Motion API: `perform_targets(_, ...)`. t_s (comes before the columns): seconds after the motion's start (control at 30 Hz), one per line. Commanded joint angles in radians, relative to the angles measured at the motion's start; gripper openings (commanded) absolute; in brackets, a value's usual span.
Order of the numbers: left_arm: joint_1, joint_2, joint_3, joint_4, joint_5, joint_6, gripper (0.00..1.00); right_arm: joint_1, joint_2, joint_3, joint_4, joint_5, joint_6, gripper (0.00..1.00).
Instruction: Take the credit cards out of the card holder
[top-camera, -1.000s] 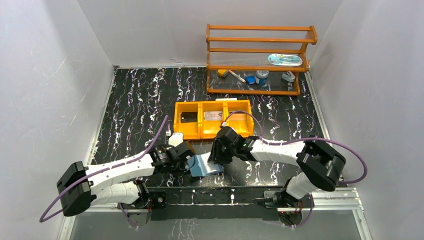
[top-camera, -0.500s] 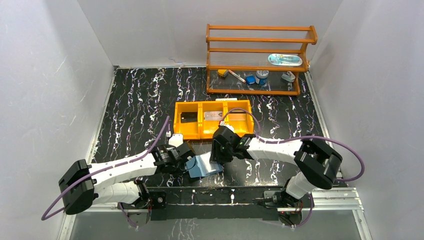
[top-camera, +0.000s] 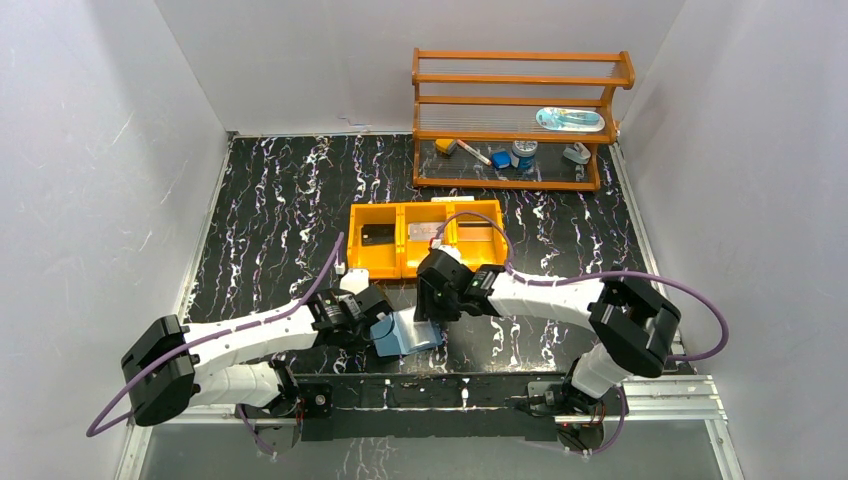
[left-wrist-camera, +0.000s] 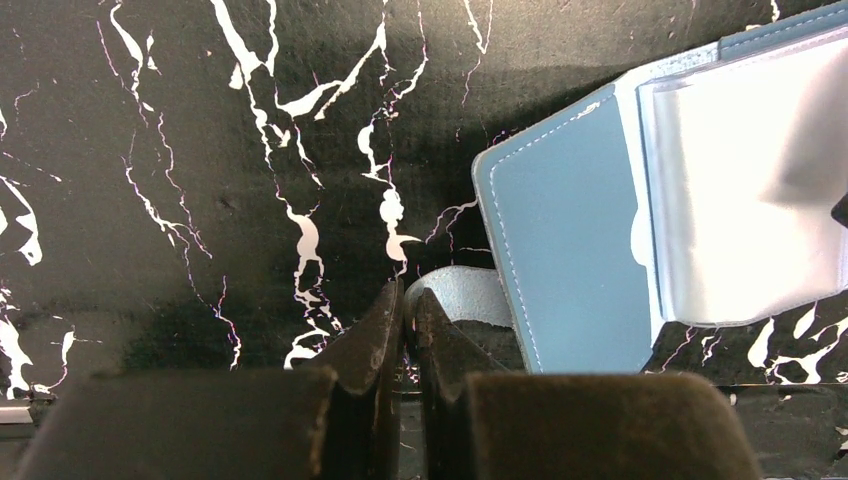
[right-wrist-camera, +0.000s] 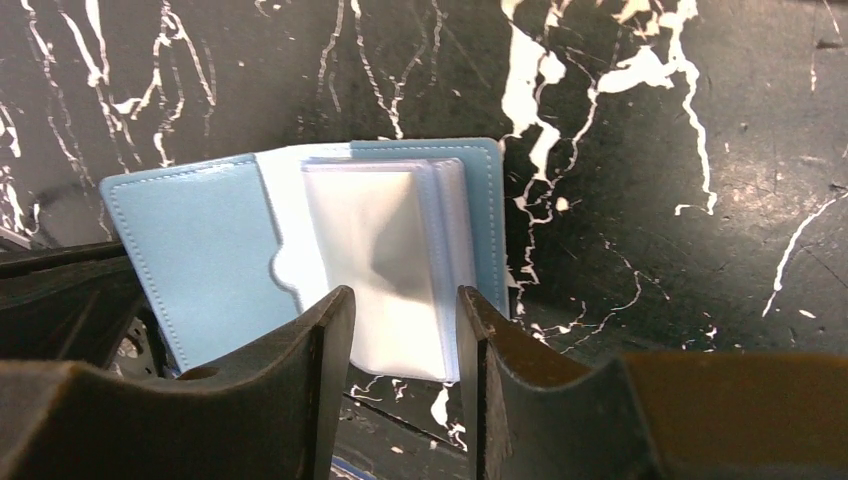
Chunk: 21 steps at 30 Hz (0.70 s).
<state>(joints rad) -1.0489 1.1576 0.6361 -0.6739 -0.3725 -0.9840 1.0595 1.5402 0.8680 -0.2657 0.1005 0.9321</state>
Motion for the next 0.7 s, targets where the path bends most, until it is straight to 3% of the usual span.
perform_targets(0.0, 0.004, 0.000, 0.014, 0.000, -0.009, 0.007, 0.00, 0.026, -0.008, 0.070, -0.053, 0.068, -0.020, 0.51)
perform_targets(0.5, 0.004, -0.018, 0.013, -0.010, -0.011, 0.011, 0.00, 0.037, 0.075, 0.057, 0.000, -0.003, -0.005, 0.47)
perform_targets(0.67, 0.004, 0.005, 0.008, 0.013, 0.005, 0.028, 0.00, 0.037, 0.036, 0.045, 0.065, -0.051, -0.004, 0.38)
